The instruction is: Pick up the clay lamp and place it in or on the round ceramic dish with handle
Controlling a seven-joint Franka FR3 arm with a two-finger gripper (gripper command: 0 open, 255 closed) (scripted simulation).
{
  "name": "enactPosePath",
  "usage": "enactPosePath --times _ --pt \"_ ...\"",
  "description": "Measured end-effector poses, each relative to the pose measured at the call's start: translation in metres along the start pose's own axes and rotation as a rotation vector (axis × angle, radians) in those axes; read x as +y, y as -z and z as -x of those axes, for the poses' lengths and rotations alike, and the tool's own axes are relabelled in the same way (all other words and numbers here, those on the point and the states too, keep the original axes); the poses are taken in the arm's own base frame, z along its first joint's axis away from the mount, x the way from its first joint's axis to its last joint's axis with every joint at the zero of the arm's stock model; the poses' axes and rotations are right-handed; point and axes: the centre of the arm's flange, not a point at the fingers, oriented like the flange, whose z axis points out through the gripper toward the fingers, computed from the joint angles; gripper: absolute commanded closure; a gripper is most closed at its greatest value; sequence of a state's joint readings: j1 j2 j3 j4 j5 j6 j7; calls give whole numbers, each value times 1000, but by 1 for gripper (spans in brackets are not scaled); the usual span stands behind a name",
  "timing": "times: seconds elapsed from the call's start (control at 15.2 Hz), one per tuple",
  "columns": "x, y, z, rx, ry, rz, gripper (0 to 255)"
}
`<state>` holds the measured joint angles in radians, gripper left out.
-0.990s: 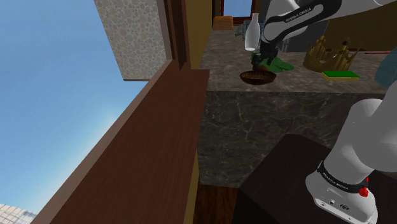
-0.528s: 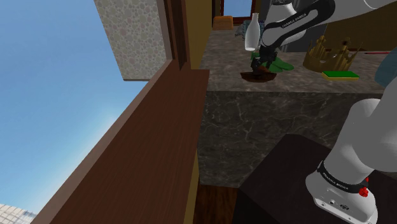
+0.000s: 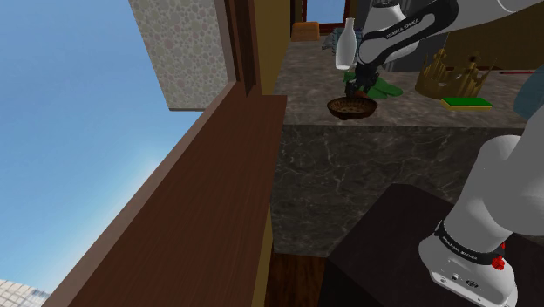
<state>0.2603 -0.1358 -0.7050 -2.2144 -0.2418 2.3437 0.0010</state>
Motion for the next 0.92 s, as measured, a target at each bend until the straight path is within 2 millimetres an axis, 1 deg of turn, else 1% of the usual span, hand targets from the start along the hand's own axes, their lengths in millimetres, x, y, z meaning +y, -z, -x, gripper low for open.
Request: enactPosePath --times 0.4,0.46,0.92 --pt "0 0 0 1 0 0 255" --pt "0 2 0 -1 0 0 255" --pt "4 34 -7 -3 0 0 255"
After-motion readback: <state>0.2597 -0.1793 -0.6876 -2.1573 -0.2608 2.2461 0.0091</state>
